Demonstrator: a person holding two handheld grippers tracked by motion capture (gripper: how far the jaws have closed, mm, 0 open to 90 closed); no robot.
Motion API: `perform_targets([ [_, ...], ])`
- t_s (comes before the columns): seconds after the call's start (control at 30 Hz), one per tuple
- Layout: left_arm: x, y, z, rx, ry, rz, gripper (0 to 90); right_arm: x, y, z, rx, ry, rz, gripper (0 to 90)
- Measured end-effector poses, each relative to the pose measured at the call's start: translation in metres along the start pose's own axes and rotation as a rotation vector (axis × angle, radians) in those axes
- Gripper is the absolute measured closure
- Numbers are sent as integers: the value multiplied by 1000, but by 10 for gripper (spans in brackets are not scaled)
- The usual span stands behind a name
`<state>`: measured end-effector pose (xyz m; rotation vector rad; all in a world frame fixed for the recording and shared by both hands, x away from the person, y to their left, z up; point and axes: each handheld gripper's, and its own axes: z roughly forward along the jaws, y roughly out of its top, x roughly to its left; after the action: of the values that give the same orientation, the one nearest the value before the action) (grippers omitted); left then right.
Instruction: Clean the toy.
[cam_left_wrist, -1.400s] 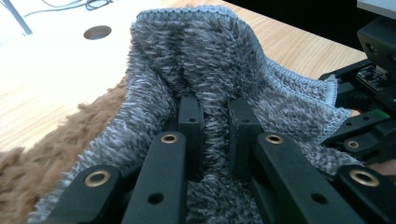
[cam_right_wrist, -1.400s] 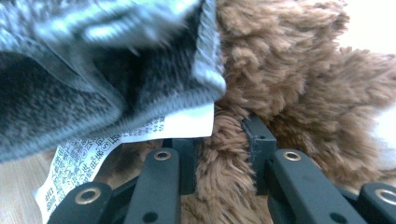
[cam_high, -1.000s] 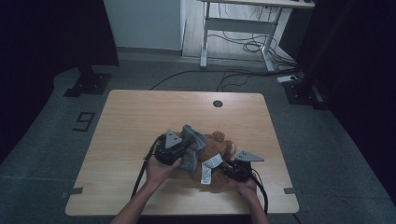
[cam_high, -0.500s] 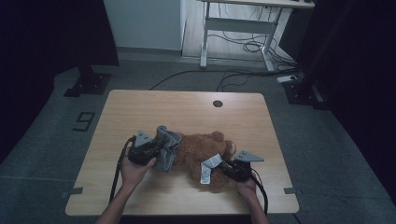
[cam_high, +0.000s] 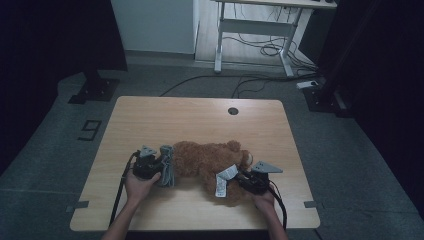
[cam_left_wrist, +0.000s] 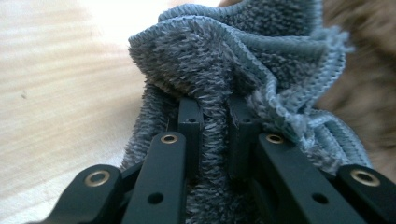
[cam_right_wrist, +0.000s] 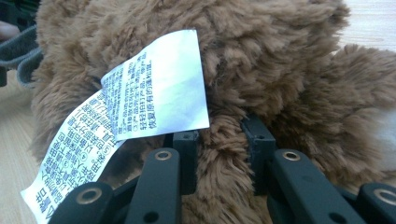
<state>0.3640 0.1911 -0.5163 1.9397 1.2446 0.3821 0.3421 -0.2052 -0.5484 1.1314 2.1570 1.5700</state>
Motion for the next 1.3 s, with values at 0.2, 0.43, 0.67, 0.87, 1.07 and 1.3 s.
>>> perform_targets([
  [0.2,2,13,-16,-47,10,2,779,-2,0,0,3,-7,2,716],
  [0.43,-26,64,-37,-157,-4,97,777,-4,1,1,3,-13,4,716],
  [0.67,-73,103,-15,-133,-14,200,771,-3,1,1,5,-18,-7,716],
  [0.87,-79,103,16,-9,-18,205,773,-3,1,-1,12,-11,-14,712],
  [1.07,-77,78,5,-38,-34,221,782,-4,5,-10,3,42,-3,560],
  [1.3,-77,63,-3,-54,-63,231,784,-6,27,-29,-95,58,42,338],
])
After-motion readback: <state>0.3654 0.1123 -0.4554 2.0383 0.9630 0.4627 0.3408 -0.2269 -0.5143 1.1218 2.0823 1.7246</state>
